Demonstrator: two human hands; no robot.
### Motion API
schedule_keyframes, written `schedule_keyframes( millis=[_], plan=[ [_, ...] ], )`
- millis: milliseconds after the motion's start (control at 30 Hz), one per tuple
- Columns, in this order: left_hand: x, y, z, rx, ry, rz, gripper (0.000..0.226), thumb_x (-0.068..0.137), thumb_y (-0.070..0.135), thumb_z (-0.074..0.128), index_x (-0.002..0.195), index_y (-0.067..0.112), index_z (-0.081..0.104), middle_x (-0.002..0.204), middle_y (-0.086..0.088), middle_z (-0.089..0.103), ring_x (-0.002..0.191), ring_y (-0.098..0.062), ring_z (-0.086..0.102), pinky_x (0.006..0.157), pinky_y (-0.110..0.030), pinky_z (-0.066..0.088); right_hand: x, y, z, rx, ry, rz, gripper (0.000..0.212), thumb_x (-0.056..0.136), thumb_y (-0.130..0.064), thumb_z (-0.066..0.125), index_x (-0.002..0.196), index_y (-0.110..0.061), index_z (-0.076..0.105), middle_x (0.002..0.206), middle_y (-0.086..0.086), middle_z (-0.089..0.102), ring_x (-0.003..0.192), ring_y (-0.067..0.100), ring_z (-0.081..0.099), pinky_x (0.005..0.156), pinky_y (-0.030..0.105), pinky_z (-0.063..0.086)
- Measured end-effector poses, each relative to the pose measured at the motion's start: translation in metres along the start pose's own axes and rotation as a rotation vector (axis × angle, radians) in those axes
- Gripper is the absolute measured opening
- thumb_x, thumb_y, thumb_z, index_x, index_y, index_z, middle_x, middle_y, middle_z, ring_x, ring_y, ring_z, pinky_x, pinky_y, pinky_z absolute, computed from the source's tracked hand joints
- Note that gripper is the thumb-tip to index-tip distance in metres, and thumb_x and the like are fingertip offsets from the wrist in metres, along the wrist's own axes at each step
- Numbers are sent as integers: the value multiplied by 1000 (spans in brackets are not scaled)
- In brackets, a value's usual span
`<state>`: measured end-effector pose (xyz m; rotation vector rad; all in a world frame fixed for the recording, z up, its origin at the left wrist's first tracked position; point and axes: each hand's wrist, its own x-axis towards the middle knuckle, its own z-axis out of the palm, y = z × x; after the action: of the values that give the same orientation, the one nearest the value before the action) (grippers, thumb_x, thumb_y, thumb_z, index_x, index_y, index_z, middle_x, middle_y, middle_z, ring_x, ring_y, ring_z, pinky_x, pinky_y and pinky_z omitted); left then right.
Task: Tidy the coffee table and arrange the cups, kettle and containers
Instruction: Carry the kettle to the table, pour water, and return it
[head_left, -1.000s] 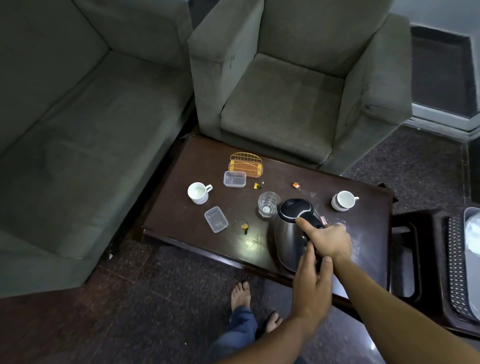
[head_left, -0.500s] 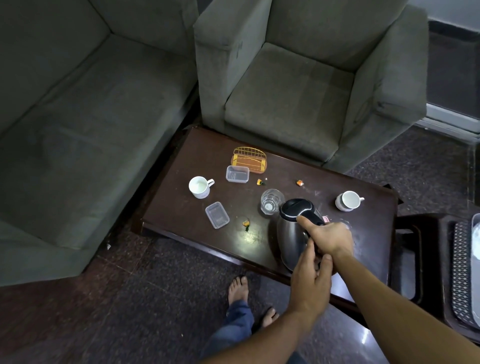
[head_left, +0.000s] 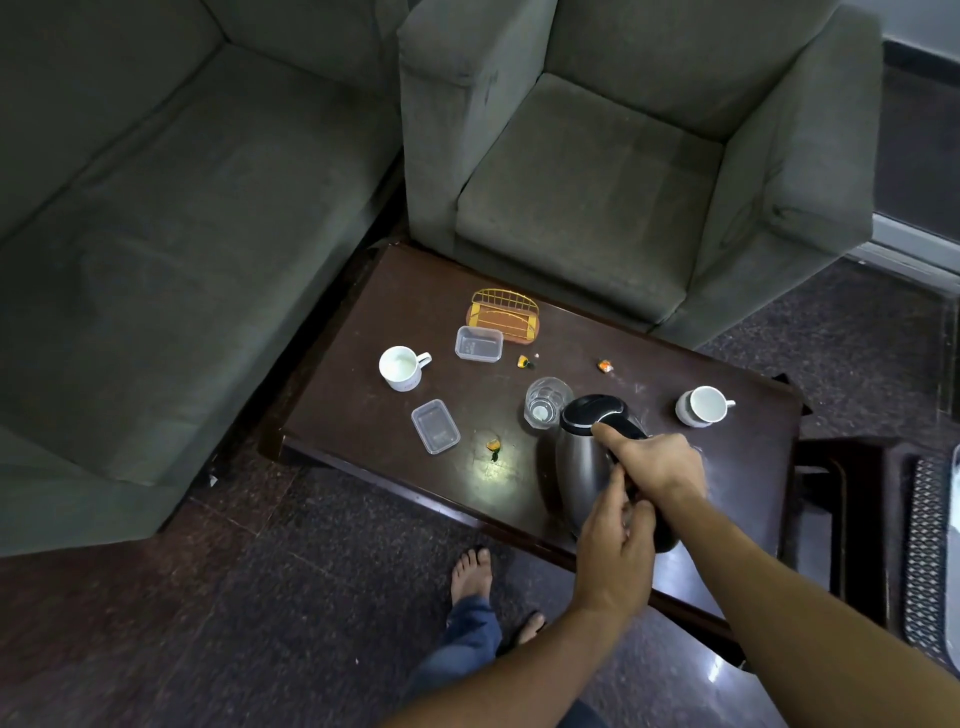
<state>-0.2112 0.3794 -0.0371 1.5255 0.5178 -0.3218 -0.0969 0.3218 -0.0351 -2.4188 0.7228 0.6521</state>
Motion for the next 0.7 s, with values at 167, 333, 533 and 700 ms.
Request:
schedule_keyframes(
  millis=[167,333,533,700],
  plan=[
    [4,-1,-2,-3,-1,-6,58,96,34,43,150,52,35,116,29,62,110,17,55,93,-11,44,3,-4,1,-16,-8,-2,77,50,-89,62,63,-14,75,71,6,75,81,29,70,80,40,59],
    [6,1,-2,-22,8,-7,56,98,31,44,152,46,38,121,34,57,111,23,51,98,-12,43,4,-8,0,-27,-2,8,75,49,-87,64,60,-13,73,64,4,73,71,26,69,69,36,57],
    [9,5,-2,-39,20,-5,55,98,33,45,152,46,39,139,15,61,123,8,54,107,-26,45,5,-13,-3,-12,5,9,75,48,-87,65,55,-13,73,49,0,69,60,21,69,54,29,48],
    [10,6,-4,-46,14,-3,54,99,36,44,151,46,38,141,13,60,126,6,53,109,-28,45,4,-17,-4,-31,-15,20,75,47,-87,65,57,-13,74,46,-1,68,58,21,71,54,29,51]
  ],
)
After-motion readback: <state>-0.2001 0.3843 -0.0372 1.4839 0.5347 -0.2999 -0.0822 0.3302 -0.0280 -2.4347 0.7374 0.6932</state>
